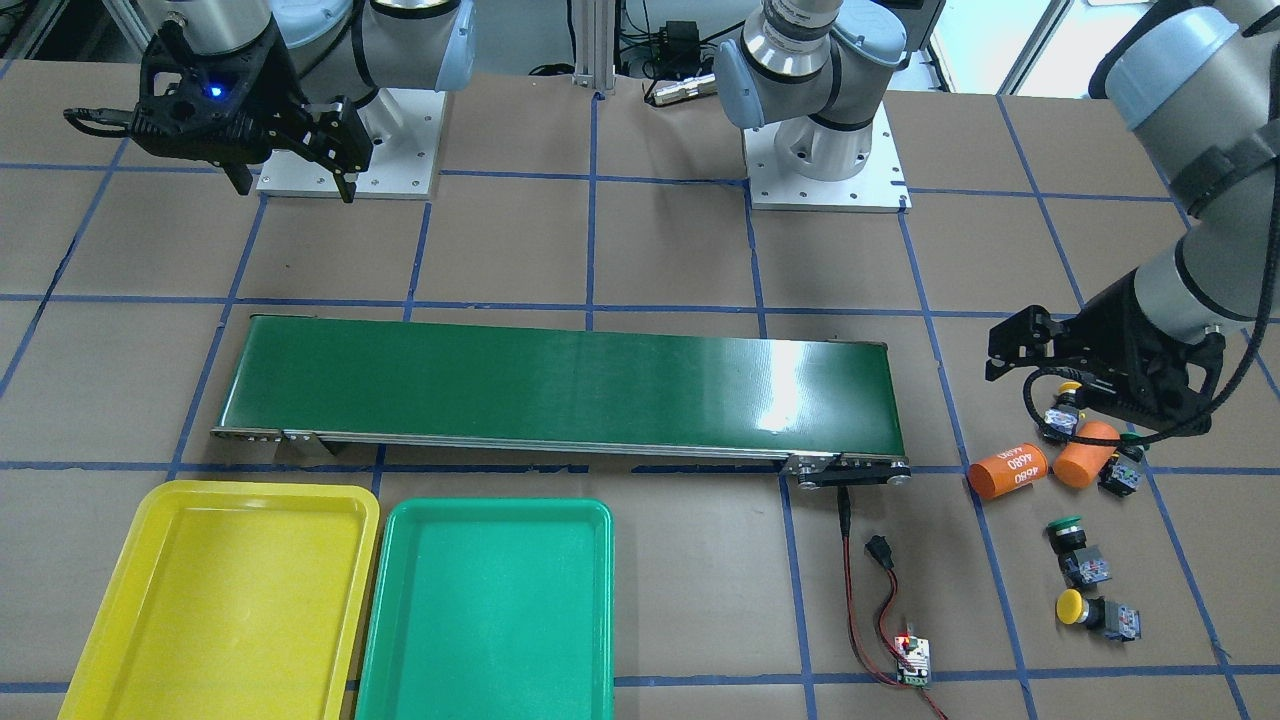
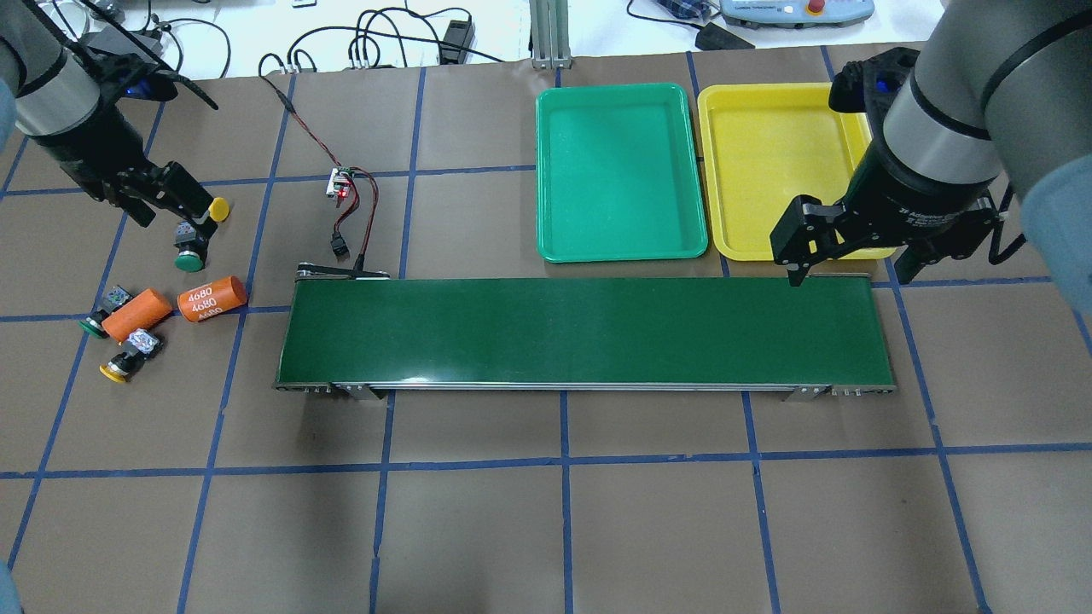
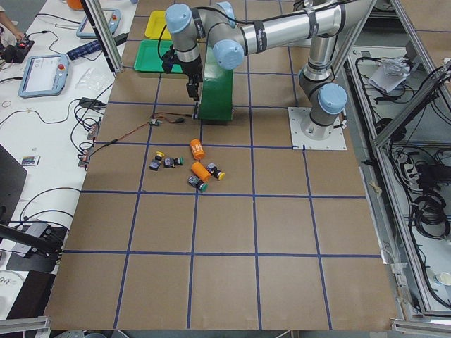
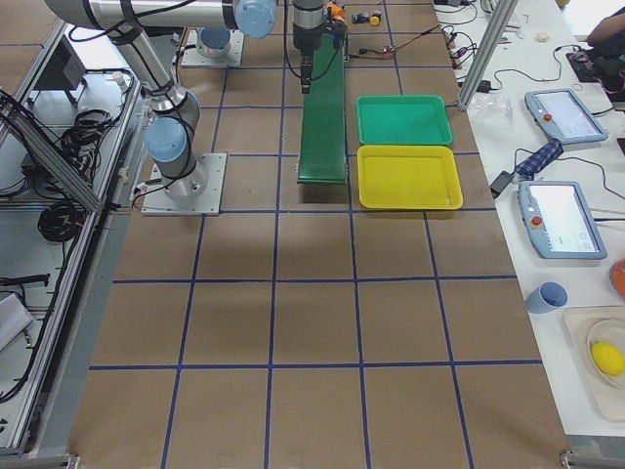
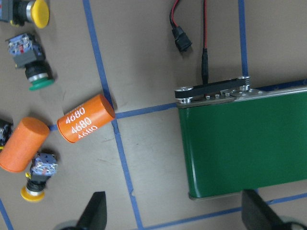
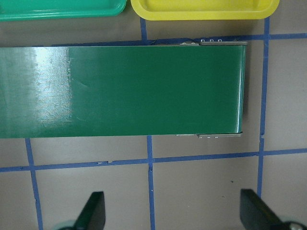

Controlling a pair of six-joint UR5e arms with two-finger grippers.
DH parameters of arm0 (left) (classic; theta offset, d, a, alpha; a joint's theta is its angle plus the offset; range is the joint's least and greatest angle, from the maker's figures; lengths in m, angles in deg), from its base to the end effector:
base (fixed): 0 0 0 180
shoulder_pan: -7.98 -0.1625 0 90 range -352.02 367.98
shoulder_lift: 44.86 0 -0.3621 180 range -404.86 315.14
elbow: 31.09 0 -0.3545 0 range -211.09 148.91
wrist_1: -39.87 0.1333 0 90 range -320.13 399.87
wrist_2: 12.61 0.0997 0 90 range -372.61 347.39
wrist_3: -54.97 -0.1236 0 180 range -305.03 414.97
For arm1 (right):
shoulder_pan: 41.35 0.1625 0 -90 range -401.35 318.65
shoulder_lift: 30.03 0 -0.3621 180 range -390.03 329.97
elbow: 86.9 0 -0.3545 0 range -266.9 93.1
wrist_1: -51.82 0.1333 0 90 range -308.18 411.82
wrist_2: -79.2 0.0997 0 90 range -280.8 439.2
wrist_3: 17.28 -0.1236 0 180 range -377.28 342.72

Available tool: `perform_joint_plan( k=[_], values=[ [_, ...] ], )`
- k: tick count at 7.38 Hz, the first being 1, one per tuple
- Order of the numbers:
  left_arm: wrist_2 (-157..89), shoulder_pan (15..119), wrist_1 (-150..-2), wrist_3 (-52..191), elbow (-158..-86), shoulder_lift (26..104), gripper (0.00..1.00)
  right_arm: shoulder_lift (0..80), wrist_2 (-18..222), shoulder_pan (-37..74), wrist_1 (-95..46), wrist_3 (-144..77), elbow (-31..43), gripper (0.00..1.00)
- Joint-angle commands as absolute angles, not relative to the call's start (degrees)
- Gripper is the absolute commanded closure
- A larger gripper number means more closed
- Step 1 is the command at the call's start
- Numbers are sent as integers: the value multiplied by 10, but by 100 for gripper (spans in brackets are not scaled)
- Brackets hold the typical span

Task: Sort buttons by color to trays

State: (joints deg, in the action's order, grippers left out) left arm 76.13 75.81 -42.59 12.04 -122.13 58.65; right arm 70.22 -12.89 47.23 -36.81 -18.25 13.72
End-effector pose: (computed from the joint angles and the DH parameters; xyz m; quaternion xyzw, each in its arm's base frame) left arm 0.0671 -0.5251 0.2907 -0.1792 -0.9819 -0.0456 0.0421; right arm 0.1192 -0.3890 0.3900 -0.0206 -0.9995 -0.0153 0.0182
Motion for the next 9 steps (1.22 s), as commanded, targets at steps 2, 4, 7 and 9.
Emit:
perform_joint_plan(
  k=[2,4,7,9],
  values=[
    [733,699,-316,-171,-1286,643,0,696,-133,468,-370,-176,137,0],
    [734,698,-226,-335,-1292,690,0,695,-127,469,-369,-180,138,0],
    [733,692,-208,-374,-1333,704,0,688,-129,469,-374,-171,137,0],
    [734,685,-170,-378,-1334,716,54,688,-125,469,-376,-171,139,0]
  ],
)
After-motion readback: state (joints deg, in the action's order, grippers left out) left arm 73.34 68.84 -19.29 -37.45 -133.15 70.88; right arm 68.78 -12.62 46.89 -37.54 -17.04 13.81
